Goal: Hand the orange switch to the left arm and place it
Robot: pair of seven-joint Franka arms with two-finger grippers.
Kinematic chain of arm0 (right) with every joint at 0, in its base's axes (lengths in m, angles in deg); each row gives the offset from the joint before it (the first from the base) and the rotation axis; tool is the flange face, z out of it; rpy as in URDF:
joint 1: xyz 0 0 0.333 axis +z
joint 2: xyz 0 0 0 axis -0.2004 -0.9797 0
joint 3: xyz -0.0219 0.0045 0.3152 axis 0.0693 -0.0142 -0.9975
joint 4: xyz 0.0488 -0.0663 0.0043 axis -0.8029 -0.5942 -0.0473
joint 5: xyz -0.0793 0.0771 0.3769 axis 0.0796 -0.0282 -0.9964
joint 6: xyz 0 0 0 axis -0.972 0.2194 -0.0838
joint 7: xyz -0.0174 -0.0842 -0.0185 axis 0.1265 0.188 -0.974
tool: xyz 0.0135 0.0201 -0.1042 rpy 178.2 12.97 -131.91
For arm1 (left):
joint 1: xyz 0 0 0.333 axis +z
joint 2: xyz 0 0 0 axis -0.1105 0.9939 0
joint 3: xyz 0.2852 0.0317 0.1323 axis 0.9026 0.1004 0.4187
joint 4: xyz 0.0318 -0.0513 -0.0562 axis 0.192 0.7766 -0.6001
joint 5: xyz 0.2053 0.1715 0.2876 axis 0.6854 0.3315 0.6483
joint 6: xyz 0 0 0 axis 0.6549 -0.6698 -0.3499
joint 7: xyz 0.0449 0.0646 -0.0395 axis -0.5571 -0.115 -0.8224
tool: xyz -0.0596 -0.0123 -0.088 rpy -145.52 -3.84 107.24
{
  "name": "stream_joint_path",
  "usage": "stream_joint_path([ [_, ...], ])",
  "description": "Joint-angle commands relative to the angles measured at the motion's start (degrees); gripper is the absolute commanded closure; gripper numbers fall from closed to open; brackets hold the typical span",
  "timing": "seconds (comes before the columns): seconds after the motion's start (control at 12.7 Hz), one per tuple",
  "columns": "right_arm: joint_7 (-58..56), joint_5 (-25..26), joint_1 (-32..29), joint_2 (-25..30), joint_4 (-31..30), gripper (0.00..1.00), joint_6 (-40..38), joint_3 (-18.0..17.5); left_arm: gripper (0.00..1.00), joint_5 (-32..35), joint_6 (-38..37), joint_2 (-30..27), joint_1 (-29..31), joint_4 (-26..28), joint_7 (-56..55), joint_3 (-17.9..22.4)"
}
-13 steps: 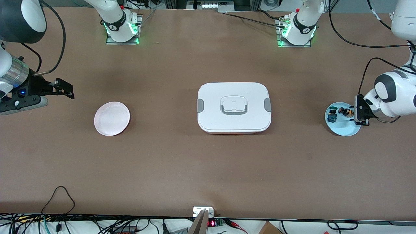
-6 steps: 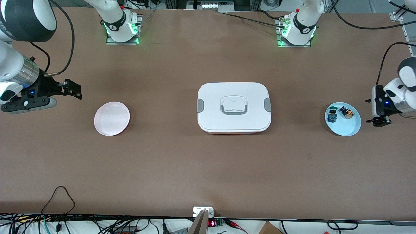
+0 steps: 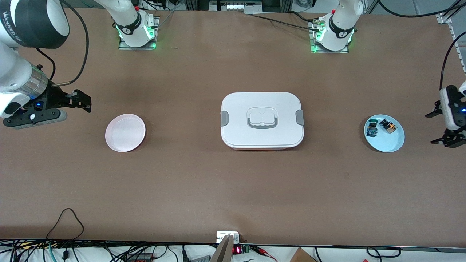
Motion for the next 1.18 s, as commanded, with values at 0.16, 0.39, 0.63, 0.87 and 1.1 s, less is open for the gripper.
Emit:
stream_joint_path([
  [0.16,-0.8,0.8,0.2,-0.7,1.4,0.0,-0.5,0.0,0.0,-0.8,-2.6,-2.4,-2.8,-5.9,-15.3,0.3],
  [0.39,-0.7,0.8,0.3,-0.7,1.5,0.0,-0.4,0.0,0.0,0.2,-6.1,-3.9,-5.7,-6.1,-33.4,0.1],
  [0.63,-0.6,0.6,0.1,-0.7,1.7,0.0,-0.4,0.0,0.0,4.6,-9.4,-5.0,-10.4,-6.6,-53.7,-0.2],
  [0.87,-0.6,0.6,0.1,-0.7,1.7,0.0,-0.4,0.1,0.0,4.7,-12.4,-5.3,-13.6,-6.5,-81.1,-0.4],
  [1.1,-0.6,0.5,0.0,-0.8,1.7,0.0,-0.4,0.1,0.0,4.1,-17.7,-5.2,-14.0,-6.3,-98.1,-0.4],
])
